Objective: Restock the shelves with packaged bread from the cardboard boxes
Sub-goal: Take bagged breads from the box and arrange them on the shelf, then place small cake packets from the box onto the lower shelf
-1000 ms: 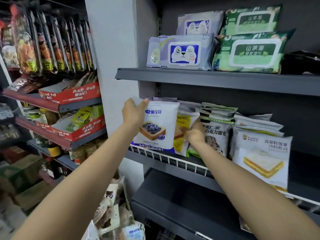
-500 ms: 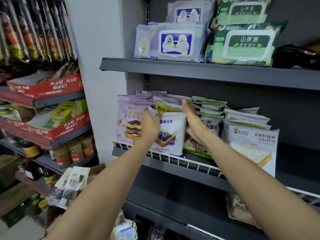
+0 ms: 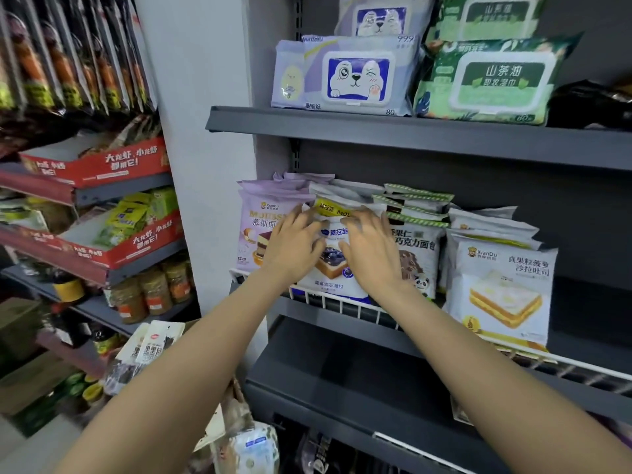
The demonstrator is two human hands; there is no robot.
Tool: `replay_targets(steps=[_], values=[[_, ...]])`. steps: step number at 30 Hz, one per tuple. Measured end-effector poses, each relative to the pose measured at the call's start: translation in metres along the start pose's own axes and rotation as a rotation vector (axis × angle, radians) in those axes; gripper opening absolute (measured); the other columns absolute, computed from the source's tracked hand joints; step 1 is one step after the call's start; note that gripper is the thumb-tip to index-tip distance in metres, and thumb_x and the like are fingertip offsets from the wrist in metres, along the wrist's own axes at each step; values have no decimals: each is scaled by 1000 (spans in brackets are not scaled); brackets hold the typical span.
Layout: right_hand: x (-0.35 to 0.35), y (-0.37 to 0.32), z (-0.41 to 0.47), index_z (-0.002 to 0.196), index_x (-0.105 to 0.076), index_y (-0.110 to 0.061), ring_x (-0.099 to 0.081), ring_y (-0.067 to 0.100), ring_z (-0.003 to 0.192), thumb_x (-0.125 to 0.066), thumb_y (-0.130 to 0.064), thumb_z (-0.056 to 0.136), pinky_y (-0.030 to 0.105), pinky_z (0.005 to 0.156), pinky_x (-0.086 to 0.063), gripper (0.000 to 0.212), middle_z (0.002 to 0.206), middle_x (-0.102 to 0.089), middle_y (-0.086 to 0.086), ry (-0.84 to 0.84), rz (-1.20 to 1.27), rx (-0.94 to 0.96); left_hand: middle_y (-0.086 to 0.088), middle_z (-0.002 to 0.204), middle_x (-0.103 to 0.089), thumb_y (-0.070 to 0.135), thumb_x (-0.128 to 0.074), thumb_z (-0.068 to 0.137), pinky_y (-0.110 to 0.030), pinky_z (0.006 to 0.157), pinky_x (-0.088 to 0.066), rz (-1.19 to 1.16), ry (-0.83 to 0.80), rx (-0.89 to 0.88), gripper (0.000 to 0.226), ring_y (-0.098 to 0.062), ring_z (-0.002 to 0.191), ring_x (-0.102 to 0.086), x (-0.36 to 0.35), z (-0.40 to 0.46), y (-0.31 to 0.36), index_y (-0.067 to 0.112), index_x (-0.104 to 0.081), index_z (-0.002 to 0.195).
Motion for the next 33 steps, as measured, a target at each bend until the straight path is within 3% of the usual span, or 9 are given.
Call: replay_targets(steps=[3, 5, 8, 13, 17, 22, 26, 30, 33], values=[[1, -6, -4, 112, -65, -3, -55, 28, 120, -78, -12, 69, 41, 108, -37, 46, 122, -61, 15, 52, -89, 24, -6, 144, -42, 22, -49, 95, -38, 110, -30, -103, -13, 41, 35, -26, 134, -37, 10, -13, -1, 16, -54, 129], [4, -16, -12, 114, -63, -1, -52, 30, 122, -73, -7, 74, 40, 100, -45, 42, 127, -57, 16, 56, 45, 88, -9, 130, -54, 15, -52, 92, -41, 95, -45, -171, 27, 100, 30, -29, 116, -52, 20, -30, -3, 12, -58, 121], [10, -43, -33, 109, -64, -3, -57, 32, 108, -63, -6, 84, 38, 78, -51, 26, 117, -60, 14, 44, 257, 177, -9, 114, -59, 12, -51, 89, -42, 84, -46, -117, 54, 245, 25, -31, 103, -56, 30, -70, -11, 10, -60, 112], [-9, -104, -77, 119, -58, -12, -56, 26, 107, -41, -18, 97, 36, 77, -46, 29, 118, -57, 7, -324, 517, 251, -5, 110, -64, 14, -49, 87, -39, 82, -48, -27, -106, 487, 26, -28, 101, -60, 20, -155, -48, 17, -58, 112], [-53, -149, -114, 100, -61, -6, -59, 34, 95, -41, -17, 95, 37, 69, -48, 23, 103, -63, 12, -629, 560, 247, -9, 102, -67, 15, -46, 88, -42, 79, -49, 21, -157, 714, 22, -33, 98, -61, 7, -219, -85, 13, -58, 106], [-122, -197, -153, 111, -63, -8, -60, 34, 102, -47, -14, 90, 41, 81, -52, 27, 111, -65, 14, -888, 579, 142, -14, 112, -60, 14, -48, 88, -45, 80, -49, 11, -333, 892, 29, -36, 106, -56, -23, -281, -137, 8, -54, 115], [-171, -227, -170, 133, -46, -8, -50, 36, 120, -48, -24, 94, 39, 94, -44, 42, 128, -55, 17, -1074, 538, 30, -15, 124, -53, 22, -48, 85, -49, 94, -45, -50, -495, 872, 44, -36, 115, -50, -48, -312, -177, 12, -51, 127], [-205, -260, -177, 142, -38, -16, -31, 35, 137, -34, -48, 97, 44, 112, -28, 55, 147, -36, 15, -1267, 625, -169, -5, 110, -63, 45, -44, 76, -48, 85, -50, -156, -628, 766, 38, -29, 101, -59, -75, -335, -226, 23, -59, 103], [-221, -273, -179, 139, -44, -26, -32, 35, 136, -35, -72, 82, 48, 111, -30, 74, 145, -36, 13, -1209, 633, -364, -4, 95, -67, 33, -58, 81, -41, 79, -52, -219, -616, 719, 14, -23, 87, -61, -57, -327, -230, 21, -63, 88]])
Point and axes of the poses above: each hand's wrist, its own z-axis towards the middle knuckle, its own x-axis out of the back of the hand, y = z × x, the point moved 2 cm from there along z, towards the middle knuckle
